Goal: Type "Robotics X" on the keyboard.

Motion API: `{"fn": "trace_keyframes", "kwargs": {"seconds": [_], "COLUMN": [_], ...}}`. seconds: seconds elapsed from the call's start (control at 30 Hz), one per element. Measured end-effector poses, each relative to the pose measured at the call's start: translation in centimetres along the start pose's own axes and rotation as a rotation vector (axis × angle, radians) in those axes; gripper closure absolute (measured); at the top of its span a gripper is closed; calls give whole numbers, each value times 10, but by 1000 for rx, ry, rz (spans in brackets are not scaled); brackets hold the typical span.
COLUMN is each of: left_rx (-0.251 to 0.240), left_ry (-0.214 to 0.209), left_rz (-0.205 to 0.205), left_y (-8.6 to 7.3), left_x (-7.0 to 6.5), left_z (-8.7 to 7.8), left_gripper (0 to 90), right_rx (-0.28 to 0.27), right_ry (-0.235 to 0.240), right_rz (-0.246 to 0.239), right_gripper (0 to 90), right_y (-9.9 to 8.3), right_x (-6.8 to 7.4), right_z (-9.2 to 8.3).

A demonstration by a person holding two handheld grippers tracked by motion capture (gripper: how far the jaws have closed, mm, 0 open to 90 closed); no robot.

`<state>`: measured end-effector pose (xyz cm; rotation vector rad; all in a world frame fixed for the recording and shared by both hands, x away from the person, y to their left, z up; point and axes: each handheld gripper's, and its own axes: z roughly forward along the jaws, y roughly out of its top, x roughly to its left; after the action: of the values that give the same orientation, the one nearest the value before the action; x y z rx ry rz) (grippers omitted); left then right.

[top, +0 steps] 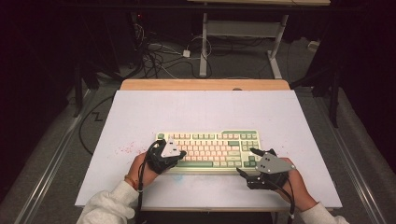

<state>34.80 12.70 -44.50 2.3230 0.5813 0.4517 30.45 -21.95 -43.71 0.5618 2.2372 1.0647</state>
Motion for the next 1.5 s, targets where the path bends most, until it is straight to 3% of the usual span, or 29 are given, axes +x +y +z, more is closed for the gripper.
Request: {"fn": "trace_keyframes", "kwargs": {"seconds": [0.53, 1.5], "left_rx": [-17, 16], "left_ry": [26, 23], "left_rz": [-34, -55], "left_y": [-6, -10], "left_x": [11, 22], "left_z": [-12, -3], "left_gripper": [876, 876], "right_rx": [8, 16], "right_ry": [4, 5], "right_rz": [-1, -1], "right_gripper": [221, 221], "right_y": [0, -2], "right_x": [1, 1], "right_z": [2, 3]}}
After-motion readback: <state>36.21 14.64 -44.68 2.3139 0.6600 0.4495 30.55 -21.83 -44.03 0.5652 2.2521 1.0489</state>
